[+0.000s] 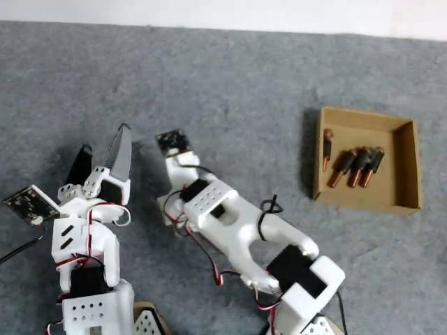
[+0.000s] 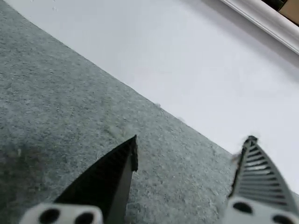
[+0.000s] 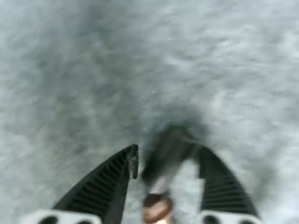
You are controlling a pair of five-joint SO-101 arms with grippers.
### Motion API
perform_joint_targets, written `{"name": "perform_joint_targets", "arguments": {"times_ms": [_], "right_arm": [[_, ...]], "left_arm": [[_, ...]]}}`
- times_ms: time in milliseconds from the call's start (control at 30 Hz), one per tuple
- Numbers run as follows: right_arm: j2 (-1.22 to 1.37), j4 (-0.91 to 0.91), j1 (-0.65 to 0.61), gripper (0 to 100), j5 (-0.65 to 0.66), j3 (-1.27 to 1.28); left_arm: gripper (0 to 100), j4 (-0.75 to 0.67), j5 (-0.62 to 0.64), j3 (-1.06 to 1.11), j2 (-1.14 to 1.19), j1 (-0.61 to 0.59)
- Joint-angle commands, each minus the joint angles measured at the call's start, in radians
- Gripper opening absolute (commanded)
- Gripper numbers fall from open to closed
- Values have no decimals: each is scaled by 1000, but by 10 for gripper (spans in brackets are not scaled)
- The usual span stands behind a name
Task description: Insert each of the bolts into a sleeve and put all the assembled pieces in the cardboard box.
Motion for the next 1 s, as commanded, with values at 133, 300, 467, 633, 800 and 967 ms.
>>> {"name": "perform_joint_targets", "arguments": {"times_ms": [133, 300, 467, 633, 800, 967], "right_arm": [[1, 2, 5, 2, -3, -15], [-107, 91, 36, 4, 28, -15], [-358, 93, 88, 4, 103, 53], [-605, 88, 200, 4, 173, 191], [-808, 68, 332, 4, 221, 332], [-990, -74, 453, 4, 269, 578]], "left_arm": [[325, -5, 6, 19, -12, 16], [325, -5, 6, 19, -10, 18], [325, -5, 6, 19, -10, 18], [325, -5, 6, 19, -10, 18], [325, -5, 8, 19, -8, 39], [325, 44, -44, 21, -8, 226]]}}
